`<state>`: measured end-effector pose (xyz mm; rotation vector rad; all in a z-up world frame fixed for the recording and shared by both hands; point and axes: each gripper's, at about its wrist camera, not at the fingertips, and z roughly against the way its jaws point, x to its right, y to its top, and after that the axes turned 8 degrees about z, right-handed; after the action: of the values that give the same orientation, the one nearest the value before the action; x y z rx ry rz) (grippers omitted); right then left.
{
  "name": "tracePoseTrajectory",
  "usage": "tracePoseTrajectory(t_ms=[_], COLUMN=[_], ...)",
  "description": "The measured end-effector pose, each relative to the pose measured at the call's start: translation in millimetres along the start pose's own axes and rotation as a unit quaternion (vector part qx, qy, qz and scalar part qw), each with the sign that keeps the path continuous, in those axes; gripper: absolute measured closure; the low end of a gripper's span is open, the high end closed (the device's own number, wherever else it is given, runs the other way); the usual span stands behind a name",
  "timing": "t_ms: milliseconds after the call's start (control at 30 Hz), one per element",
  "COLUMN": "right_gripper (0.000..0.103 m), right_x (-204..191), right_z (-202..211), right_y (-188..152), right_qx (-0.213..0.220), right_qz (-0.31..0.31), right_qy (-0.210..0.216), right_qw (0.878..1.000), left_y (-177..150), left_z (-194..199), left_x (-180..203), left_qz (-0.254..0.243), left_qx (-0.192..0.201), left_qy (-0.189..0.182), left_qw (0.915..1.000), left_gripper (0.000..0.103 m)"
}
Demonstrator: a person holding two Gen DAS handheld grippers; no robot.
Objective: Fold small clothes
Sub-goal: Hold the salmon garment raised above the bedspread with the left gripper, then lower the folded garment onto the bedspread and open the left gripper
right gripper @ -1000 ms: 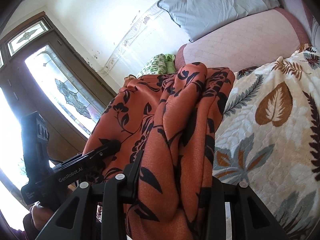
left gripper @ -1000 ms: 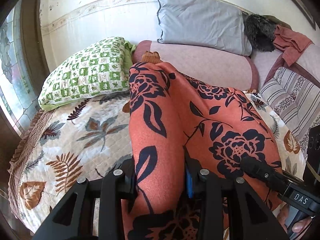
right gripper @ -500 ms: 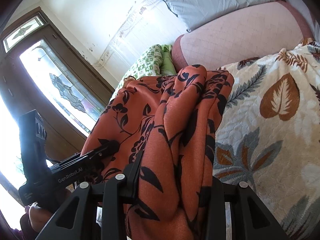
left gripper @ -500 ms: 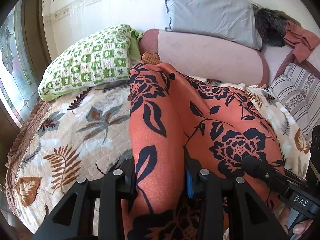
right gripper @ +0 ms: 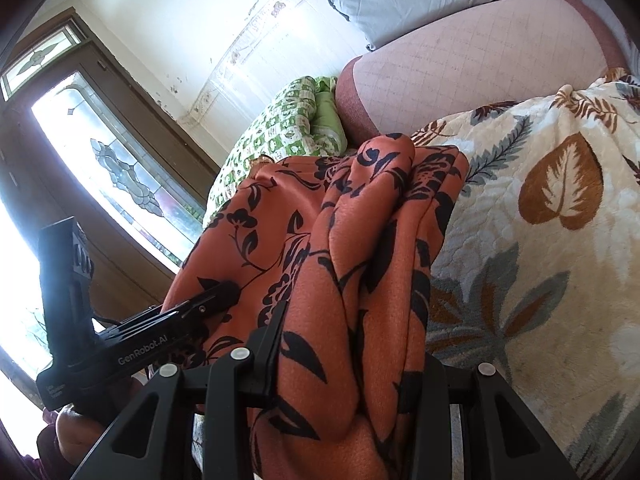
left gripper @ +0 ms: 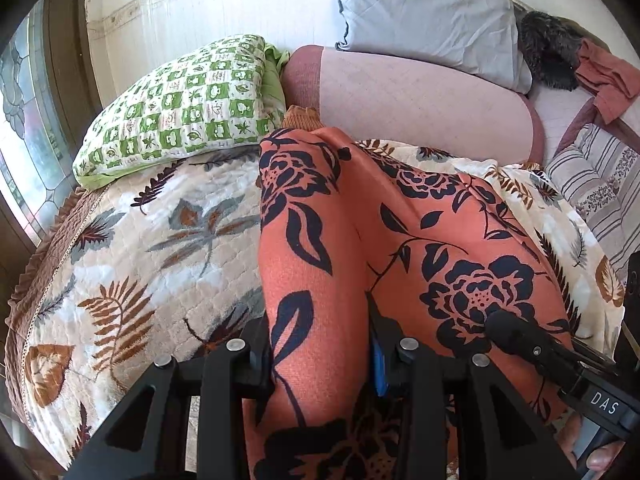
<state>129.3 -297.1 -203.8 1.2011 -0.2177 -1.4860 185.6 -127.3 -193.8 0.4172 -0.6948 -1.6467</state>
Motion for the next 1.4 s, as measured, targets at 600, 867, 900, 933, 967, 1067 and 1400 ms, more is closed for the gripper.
tracePoseTrajectory(t_ms=[600,867,900,933,967,1067,1400], right_gripper=[0.064,0.064,0.064,0.064,0.064,0.064,0.054], right_x=[11.8,20.2,21.4,23.0,24.9,28.7,35.9], right_z=[-19.4,-34.0,-36.0,-38.4,-41.8,-49.2,-46.6], right_y=[-3.3,-8.1,-9.2,-10.8,-12.6,-17.3,-19.8], right_qx=[-0.017,-0.036,-0.039,-0.043,-0.050,-0.064,-0.078], right_qz=[-0.005,-0.013,-0.014,-0.016,-0.018,-0.023,-0.053], right_qy=[-0.014,-0.022,-0.023,-0.024,-0.026,-0.031,-0.038], right_qw=[1.000,0.999,0.999,0.999,0.998,0.997,0.995], left_y=[-8.3,-16.4,-17.7,-19.5,-22.0,-26.9,-27.0], left_z=[-28.6,-48.9,-51.5,-54.8,-59.1,-65.7,-59.4], left_x=[-3.9,-8.8,-9.5,-10.4,-11.7,-13.9,-13.9], left_qz=[0.006,0.012,0.013,0.014,0.016,0.017,-0.001], left_qx=[-0.018,-0.038,-0.041,-0.045,-0.050,-0.055,-0.045], left_qy=[0.014,0.015,0.016,0.017,0.018,0.022,0.055], left_qw=[0.9997,0.9991,0.9990,0.9988,0.9984,0.9981,0.9974], left_gripper=[0.065,0.064,0.064,0.064,0.064,0.062,0.050])
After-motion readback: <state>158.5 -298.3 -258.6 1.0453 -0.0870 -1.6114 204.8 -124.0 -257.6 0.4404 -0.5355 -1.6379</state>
